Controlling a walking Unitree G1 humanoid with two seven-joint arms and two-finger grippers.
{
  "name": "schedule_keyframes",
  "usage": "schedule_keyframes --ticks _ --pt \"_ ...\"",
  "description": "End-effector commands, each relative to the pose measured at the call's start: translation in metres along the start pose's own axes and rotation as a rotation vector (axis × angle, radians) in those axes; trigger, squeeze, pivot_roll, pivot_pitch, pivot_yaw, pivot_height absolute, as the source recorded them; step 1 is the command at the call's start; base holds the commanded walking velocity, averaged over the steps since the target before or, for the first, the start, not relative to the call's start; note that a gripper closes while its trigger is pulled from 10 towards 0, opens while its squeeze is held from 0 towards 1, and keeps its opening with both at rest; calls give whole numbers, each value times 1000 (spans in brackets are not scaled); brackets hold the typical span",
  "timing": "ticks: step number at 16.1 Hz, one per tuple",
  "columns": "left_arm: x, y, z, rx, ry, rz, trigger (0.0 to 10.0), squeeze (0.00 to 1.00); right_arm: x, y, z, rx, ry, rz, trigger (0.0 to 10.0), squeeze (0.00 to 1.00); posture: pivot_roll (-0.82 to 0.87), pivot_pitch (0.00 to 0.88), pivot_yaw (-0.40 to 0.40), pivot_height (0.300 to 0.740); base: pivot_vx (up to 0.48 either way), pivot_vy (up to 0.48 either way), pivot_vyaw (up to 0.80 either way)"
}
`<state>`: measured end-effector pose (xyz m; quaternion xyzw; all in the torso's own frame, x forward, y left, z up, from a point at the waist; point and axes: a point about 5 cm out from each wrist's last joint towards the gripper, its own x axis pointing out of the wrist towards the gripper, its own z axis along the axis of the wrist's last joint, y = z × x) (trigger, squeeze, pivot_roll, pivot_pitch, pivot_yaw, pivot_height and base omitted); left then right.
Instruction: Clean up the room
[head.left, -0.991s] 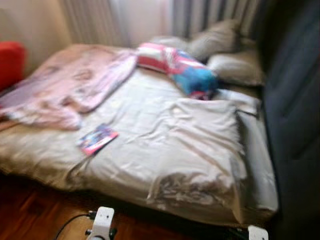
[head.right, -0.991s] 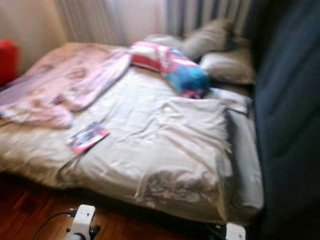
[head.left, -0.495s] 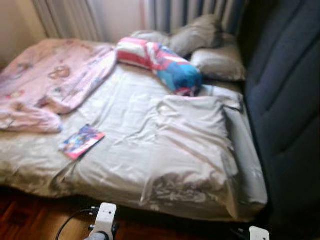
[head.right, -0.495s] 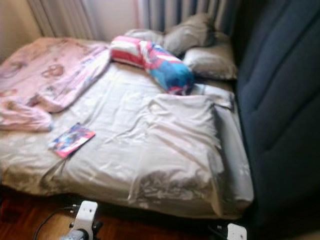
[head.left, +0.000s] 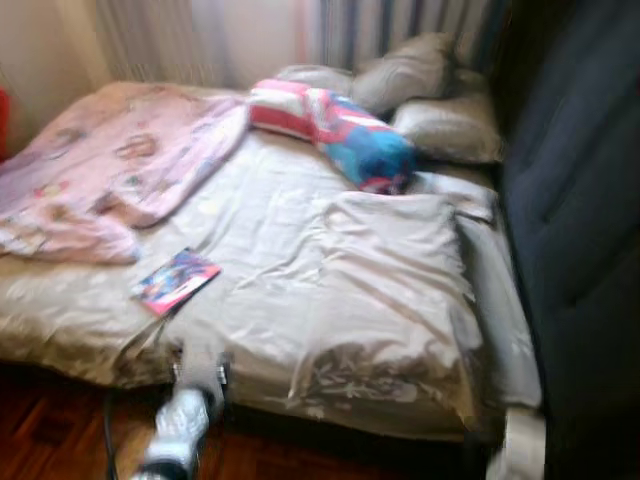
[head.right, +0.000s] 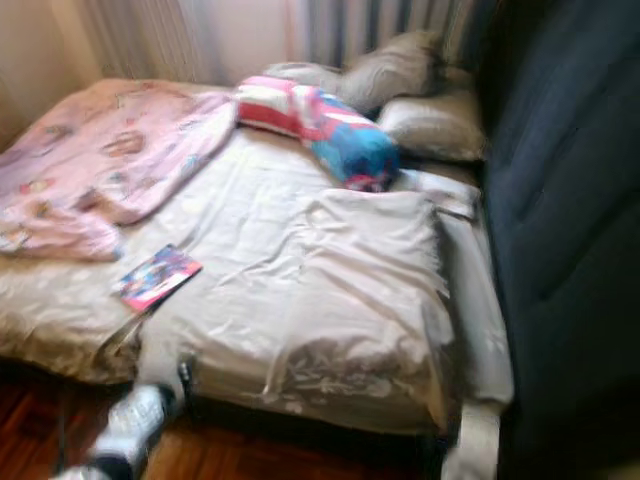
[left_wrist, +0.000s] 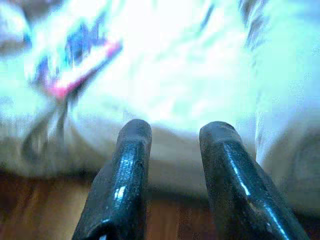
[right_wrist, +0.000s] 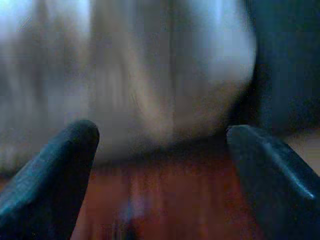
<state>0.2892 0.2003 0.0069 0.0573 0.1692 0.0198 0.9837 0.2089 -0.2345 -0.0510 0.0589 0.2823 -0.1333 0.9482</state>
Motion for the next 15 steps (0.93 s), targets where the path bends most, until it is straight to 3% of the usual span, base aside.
schedule_keyframes --ticks 1,3,6,8,10,13,15 --pt "-8 4 -16 -17 42 5 10000 0 8 -1 30 -27 -125 11 10000 0 18 32 -5 740 0 0 0" --pt "-8 7 -3 -11 -63 -7 10000 0 9 4 52 -43 -259 53 10000 0 24 19 -16 740 0 0 0" --pt "-17 13 -2 -9 -147 7 10000 0 1 4 58 -37 -366 91 10000 0 21 4 -22 740 0 0 0" --pt "-24 18 -1 -14 -204 22 10000 0 -8 1 49 -39 -386 91 10000 0 28 0 -28 740 0 0 0" --pt "-24 12 6 -22 -243 1 10000 0 -13 0 40 -27 -374 87 10000 0 19 0 -21 740 0 0 0" --pt "-21 5 11 1 -251 -34 10000 0 -11 2 38 -20 -345 66 10000 0 13 0 -10 740 0 0 0" --pt "-21 6 11 -1 -250 -37 10000 0 -10 4 42 -13 -351 69 10000 0 14 0 -8 740 0 0 -784"
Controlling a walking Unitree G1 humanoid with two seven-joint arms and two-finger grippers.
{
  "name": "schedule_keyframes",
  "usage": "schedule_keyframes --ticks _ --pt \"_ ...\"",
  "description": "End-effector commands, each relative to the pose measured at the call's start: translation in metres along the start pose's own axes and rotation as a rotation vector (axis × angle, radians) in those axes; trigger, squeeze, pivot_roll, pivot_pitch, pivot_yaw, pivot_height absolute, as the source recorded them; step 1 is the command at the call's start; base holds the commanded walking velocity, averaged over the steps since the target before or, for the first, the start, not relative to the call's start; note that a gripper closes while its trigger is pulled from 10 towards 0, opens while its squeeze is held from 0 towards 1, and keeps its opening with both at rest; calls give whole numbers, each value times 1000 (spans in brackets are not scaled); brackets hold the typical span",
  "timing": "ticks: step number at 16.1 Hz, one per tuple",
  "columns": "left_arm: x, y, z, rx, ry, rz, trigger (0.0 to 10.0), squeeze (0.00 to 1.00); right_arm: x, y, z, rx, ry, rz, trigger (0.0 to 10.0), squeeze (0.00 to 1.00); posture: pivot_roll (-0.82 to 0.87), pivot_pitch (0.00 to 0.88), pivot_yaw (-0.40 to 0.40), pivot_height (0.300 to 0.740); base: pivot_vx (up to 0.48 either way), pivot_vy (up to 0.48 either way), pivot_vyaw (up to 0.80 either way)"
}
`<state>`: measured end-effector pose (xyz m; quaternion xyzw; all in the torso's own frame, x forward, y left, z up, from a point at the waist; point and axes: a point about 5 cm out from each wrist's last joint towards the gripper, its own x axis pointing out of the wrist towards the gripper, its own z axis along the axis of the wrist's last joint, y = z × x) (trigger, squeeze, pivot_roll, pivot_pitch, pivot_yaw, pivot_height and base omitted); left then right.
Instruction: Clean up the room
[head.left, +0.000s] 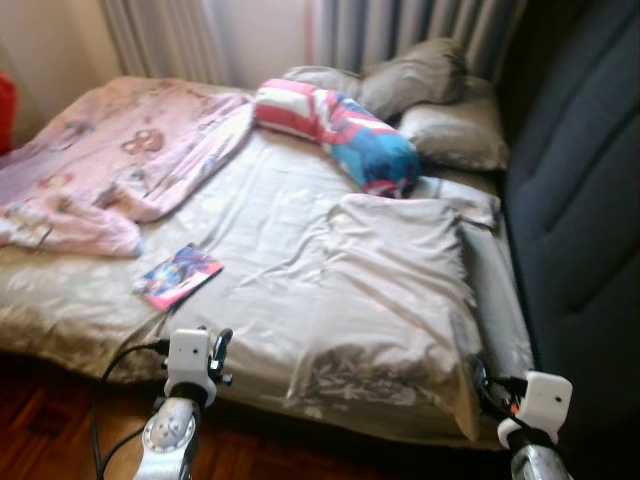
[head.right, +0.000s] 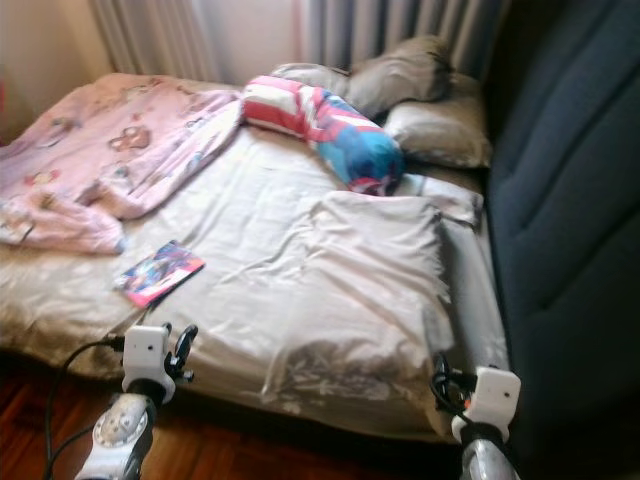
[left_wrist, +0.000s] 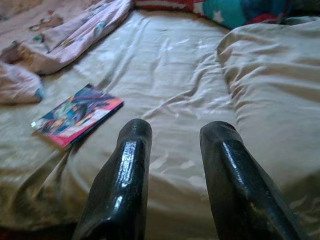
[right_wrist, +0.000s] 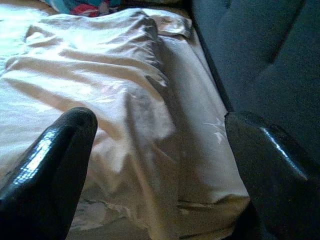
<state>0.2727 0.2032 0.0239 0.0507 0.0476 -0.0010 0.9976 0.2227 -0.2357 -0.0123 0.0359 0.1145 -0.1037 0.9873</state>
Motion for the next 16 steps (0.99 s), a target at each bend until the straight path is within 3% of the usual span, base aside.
schedule_keyframes --ticks 1,6,10,16 --pt "0 1 1 7 5 -2 10000 0 1 -1 1 1 7 -10 10000 0 18 0 -9 740 0 0 -775" --pt "3 -1 2 17 14 -8 10000 0 1 0 0 0 14 -11 10000 0 15 0 -8 740 0 -74 -775" --pt "4 -1 5 10 7 -4 10000 0 2 1 4 -2 -9 -15 10000 0 17 0 -12 740 0 -394 0" --pt "6 1 10 -1 -12 11 10000 0 7 0 10 -3 -19 -18 10000 0 22 14 -15 740 0 0 0"
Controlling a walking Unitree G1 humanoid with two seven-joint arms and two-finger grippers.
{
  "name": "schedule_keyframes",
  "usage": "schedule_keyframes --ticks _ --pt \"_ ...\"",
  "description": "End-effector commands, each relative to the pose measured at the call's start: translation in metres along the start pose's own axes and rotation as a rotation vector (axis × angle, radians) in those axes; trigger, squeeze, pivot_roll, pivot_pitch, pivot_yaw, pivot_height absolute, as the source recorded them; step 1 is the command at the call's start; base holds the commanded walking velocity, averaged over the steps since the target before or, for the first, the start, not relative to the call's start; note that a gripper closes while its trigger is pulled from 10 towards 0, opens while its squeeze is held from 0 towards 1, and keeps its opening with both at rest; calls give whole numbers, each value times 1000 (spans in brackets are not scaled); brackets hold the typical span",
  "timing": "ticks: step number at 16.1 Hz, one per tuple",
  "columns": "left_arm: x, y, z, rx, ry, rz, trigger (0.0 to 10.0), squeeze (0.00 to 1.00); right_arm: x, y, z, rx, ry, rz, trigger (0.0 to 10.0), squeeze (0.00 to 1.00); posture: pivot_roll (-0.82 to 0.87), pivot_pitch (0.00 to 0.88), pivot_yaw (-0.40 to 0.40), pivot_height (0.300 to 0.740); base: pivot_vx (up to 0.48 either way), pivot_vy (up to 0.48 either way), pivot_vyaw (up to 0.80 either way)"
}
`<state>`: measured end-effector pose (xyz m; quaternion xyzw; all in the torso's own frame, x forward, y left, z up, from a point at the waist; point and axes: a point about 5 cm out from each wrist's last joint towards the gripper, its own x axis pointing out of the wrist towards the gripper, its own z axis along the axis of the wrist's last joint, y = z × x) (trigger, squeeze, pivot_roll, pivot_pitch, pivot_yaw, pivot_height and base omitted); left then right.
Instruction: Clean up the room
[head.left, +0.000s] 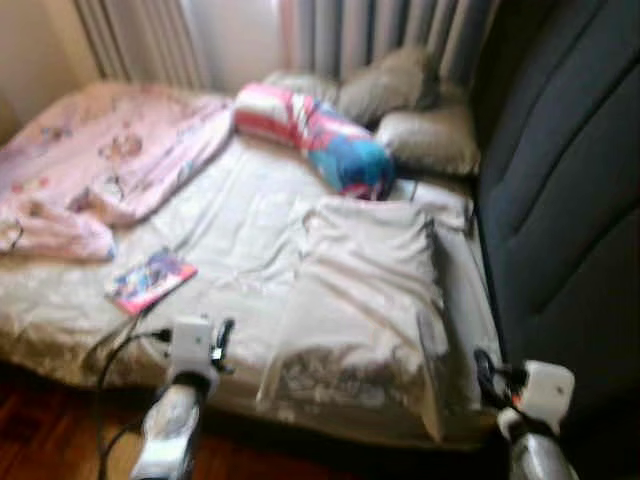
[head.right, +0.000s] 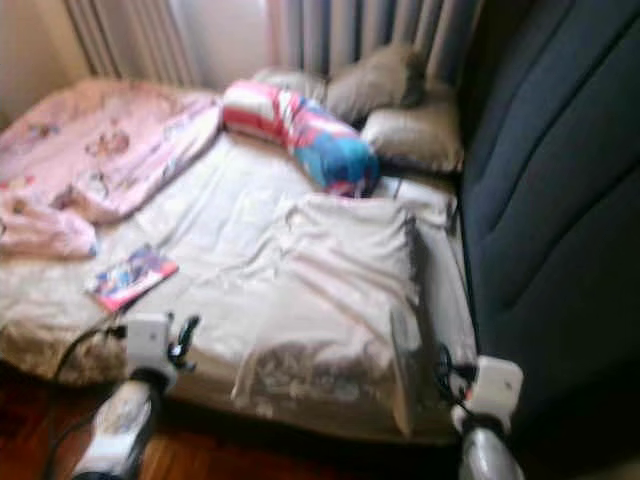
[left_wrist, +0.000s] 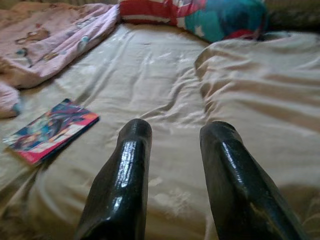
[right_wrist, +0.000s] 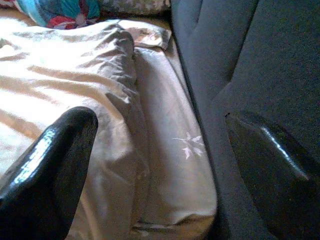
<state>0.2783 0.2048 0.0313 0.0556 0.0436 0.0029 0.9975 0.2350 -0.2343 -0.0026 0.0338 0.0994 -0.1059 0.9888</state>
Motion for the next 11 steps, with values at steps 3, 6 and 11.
schedule_keyframes --ticks 3,6,11 --pt "1 -2 3 -15 -7 4 10000 0 0 -3 1 -1 4 -12 10000 0 23 22 -16 740 0 0 0" --pt "2 -1 4 -31 -10 16 10000 0 1 -1 2 2 8 -4 10000 0 30 30 -17 740 0 0 0" --pt "3 -1 6 -37 -7 19 10000 0 5 2 6 13 -7 -7 10000 0 28 44 -20 740 0 255 0"
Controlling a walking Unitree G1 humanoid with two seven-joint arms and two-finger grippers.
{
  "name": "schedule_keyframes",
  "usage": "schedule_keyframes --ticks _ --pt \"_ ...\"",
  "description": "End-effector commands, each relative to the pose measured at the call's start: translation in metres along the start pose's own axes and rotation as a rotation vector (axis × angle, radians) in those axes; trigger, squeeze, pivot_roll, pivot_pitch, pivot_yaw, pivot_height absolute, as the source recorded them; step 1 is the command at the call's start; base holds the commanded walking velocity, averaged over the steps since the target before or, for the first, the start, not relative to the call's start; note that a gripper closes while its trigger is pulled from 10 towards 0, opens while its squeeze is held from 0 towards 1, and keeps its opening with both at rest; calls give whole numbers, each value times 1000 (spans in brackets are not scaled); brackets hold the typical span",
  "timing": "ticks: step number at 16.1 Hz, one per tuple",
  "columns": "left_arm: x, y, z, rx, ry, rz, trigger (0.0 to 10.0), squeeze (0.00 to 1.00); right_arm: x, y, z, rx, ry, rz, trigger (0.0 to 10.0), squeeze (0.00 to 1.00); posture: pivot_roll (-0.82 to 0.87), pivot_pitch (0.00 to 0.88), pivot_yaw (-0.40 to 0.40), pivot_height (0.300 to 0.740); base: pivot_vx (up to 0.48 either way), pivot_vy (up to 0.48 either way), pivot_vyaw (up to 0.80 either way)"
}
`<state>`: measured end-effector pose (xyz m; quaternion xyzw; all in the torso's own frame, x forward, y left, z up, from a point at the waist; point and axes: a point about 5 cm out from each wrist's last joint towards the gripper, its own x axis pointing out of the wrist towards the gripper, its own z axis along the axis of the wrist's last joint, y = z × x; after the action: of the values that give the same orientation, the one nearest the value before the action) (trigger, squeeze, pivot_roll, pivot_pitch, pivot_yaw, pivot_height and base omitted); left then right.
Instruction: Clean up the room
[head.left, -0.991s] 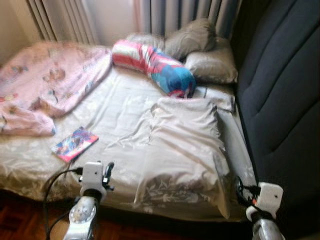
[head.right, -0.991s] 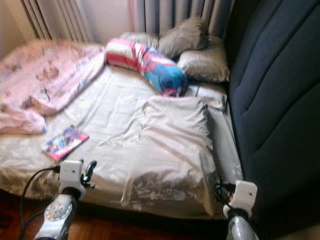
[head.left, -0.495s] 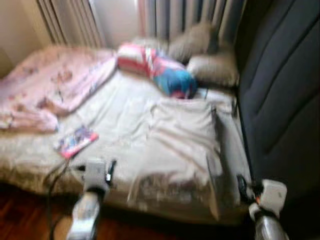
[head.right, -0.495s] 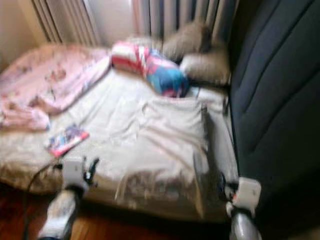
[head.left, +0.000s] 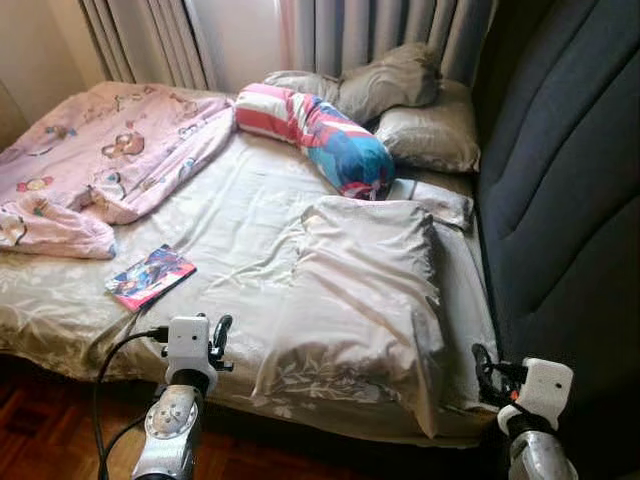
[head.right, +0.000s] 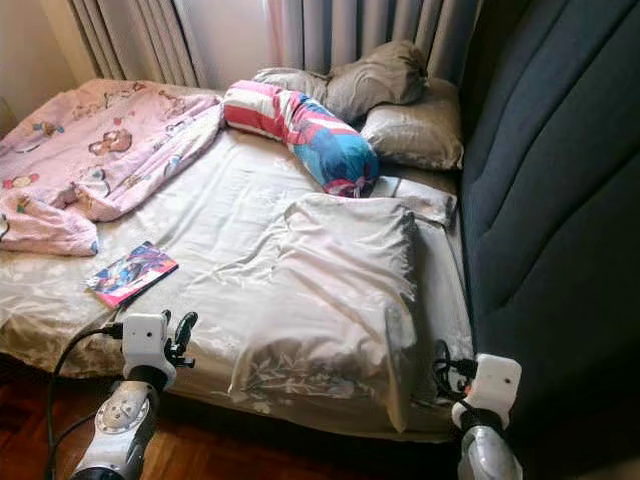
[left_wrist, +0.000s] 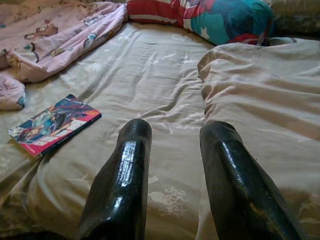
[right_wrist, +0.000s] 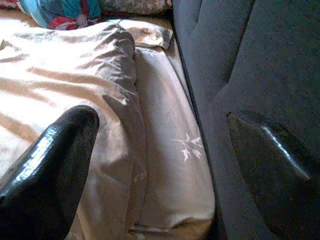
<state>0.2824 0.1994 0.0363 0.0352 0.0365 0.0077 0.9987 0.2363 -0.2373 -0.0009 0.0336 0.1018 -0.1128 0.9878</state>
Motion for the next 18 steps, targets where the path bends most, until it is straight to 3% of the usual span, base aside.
schedule_keyframes --ticks 1,3,8,13,16,18 --pt "0 4 2 16 -1 7 10000 0 4 5 4 5 -8 13 10000 0 32 45 -21 740 0 0 0" --pt "1 2 3 27 -6 -4 10000 0 4 6 3 8 2 15 10000 0 32 50 -19 740 0 0 0" --pt "2 2 7 29 -16 -23 10000 0 5 8 4 7 7 1 10000 0 34 63 -13 740 0 0 -764" --pt "2 1 9 26 -22 -28 10000 0 5 13 7 22 -15 26 10000 0 34 53 -8 740 0 0 0" --pt "2 2 10 26 -22 -24 10000 0 5 14 7 -15 -18 58 10000 0 29 44 -8 740 0 0 0" --pt "1 2 9 26 -20 -21 10000 0 3 14 7 -28 -24 77 10000 0 28 38 -9 740 0 0 666"
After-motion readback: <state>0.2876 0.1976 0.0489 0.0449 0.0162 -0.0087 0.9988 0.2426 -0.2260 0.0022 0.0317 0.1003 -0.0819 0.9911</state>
